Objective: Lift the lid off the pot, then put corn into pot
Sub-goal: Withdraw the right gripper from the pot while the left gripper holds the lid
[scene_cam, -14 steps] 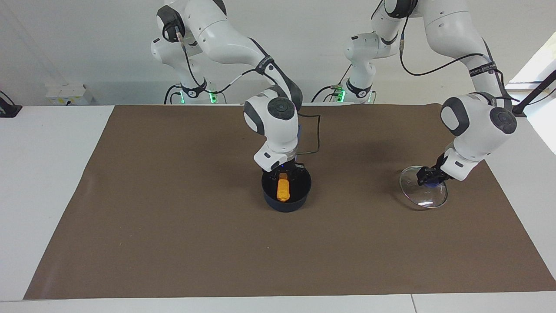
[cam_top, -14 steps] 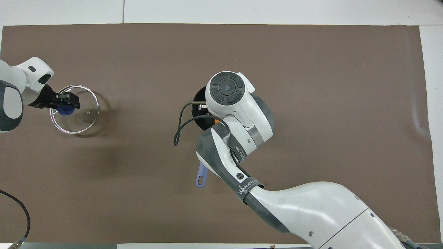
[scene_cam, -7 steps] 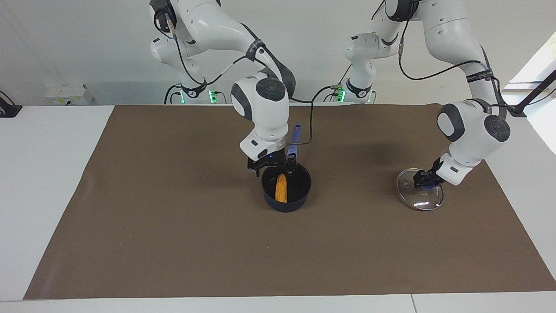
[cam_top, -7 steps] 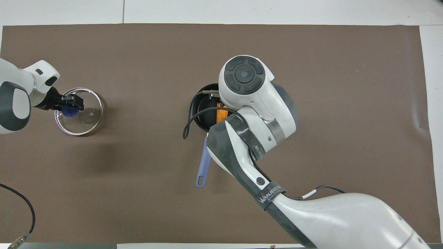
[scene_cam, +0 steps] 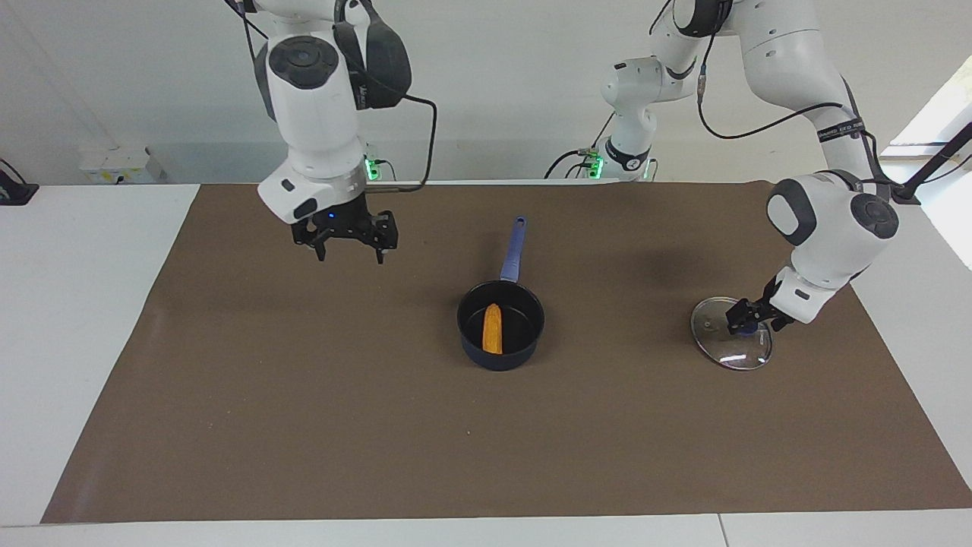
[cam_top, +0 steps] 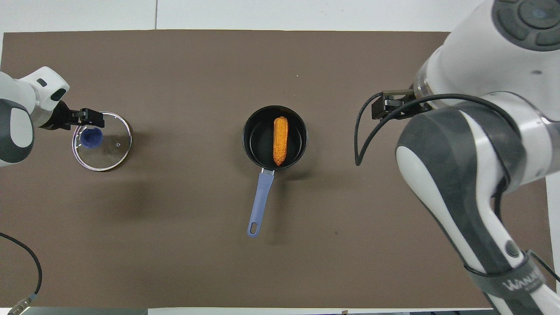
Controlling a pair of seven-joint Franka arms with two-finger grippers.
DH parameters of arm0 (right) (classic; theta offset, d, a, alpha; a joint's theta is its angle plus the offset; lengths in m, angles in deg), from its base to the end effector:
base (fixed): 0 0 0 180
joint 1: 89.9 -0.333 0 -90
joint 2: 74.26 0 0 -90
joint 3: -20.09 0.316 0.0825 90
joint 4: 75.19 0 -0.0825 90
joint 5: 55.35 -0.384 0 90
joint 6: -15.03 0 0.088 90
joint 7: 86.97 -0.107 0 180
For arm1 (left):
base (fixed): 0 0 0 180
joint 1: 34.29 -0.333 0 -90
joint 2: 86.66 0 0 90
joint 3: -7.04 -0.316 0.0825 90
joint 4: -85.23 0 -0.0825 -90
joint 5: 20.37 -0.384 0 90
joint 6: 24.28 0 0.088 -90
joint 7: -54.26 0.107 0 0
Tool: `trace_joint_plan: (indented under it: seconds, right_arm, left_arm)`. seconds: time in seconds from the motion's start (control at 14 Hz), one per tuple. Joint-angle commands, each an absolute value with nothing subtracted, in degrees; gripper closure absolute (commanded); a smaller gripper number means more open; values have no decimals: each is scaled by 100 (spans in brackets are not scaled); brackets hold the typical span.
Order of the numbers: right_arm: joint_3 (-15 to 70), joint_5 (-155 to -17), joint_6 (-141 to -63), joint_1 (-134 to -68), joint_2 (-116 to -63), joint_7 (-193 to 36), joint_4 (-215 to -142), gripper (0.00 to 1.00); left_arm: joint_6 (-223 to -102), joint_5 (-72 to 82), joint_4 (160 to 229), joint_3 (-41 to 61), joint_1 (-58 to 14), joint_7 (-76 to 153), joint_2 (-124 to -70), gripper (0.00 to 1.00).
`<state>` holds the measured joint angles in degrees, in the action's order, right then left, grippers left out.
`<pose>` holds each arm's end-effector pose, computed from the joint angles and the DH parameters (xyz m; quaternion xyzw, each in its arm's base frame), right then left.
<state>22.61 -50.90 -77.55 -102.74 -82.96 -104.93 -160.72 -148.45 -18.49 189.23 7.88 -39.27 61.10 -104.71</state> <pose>0.5843 0.1502 0.5777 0.9991 -0.0206 -0.0036 0.0380 0.6359 0.0454 0.3704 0.9996 -0.0142 0.0199 0.0142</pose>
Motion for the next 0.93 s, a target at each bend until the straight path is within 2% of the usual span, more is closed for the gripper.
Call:
trace_joint_plan:
  seconds: [0.0,0.21,0.43,0.86]
  right_arm:
    - [2335,-5087,-7419,-9818,-7936,-9930,-16194,0]
    - [2334,-5113,-7049,-9527,-7646,-9639,-16281,0]
    - [2334,-5114,-7075,-9448,-7505,-9409,-16588,0]
    - [2334,-5140,-7839,-9000,-7268,-8972,-17257,0]
  left_arm:
    - [-14577,-1834,18903,775,-3649,6120,-10144,0]
    - [-13829,-1843,18894,828,-3430,5683,-9573,0]
    - [-13495,-1861,18885,836,-3341,5593,-9072,0]
    - [-12203,-1870,18947,880,-3086,5584,-8192,0]
